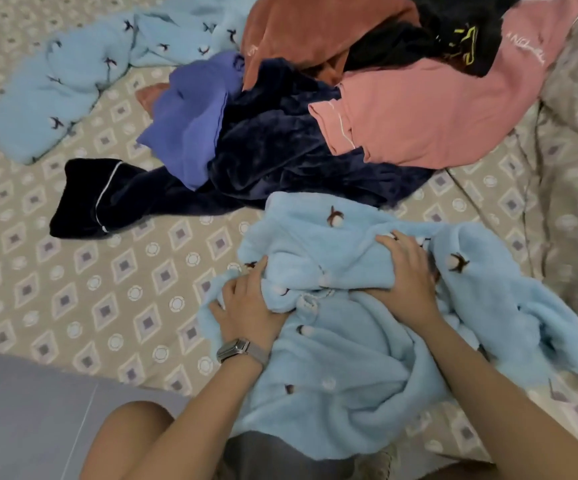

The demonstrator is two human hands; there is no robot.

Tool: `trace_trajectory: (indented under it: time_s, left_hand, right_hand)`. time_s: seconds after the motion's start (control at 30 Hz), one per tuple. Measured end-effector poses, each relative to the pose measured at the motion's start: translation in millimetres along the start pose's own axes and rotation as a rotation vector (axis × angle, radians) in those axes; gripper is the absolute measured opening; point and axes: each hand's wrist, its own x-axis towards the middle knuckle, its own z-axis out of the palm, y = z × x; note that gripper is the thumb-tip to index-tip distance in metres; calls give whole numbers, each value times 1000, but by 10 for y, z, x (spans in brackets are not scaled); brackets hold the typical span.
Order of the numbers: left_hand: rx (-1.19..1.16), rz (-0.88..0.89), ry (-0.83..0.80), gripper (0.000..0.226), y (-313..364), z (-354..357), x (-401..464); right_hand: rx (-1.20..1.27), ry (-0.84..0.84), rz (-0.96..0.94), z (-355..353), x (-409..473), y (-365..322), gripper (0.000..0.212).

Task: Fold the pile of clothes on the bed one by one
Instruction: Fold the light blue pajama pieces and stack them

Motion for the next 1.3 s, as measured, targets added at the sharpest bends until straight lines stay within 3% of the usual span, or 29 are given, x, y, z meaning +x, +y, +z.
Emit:
trace_trajectory:
  time_s: [0.2,0.3,0.4,0.5,0.53,0.63,0.67,0.73,0.8,0.87,0.97,1.07,1.13,1.2,1.3]
  left_hand:
    - [-28,-36,-99,88,14,-66,15]
    - [-220,87,-232,66,38,-360,-2]
    - [-298,264,-201,45,171,-845,-121]
    - [-493,439,-120,49,486,-1444,-310]
    - [-552,518,-117,48,616,-1637,-405]
    - [-629,726,-120,46,1045,-2106,-724]
    - [-637,790,-110,44,1195,-2237,-845]
    - [-603,923,-52,35,1450,-2455,-1086]
    - [-592,985,-4,26,1624,-2626,-1270]
    - [-644,947,22,22,1701,-2773,-1412]
    - [-745,913,48,30,1637,-2836,-1488]
    - [-775,675,-73,97,1434,-2680,-1464]
    - [-752,614,-180,116,1277,-2472,-1432]
    - [-749,606,-317,105,1159,-2298,-1572]
    - [-910,528,-500,59,1134,-2259,-1850]
  right_hand:
    - [-123,-119,99,-262,-22,-277,90]
    - [-278,-263,112,-690,-29,-562,61]
    - [-268,-212,81,-1188,-168,-756,31]
    - [-120,-86,113,-1633,-326,-829,12]
    - [-59,-17,71,-1763,-377,-861,15]
    - [15,39,-159,-2050,-605,-1147,82]
    - [5,36,-228,-2090,-683,-1280,92]
    - [-34,47,-346,-2135,-813,-1500,83]
    - [79,58,-383,-2189,-931,-1637,51]
    - [339,89,-292,-2308,-1077,-1765,36]
    - [638,172,-219,-2521,-1275,-1983,46]
    - [781,248,-211,-2752,-1419,-2269,40]
    - [880,300,-179,-2922,-1480,-2439,34]
    - [971,323,-184,-3121,-1581,-2629,31]
    - [831,285,-285,-3355,-1706,-2884,34]
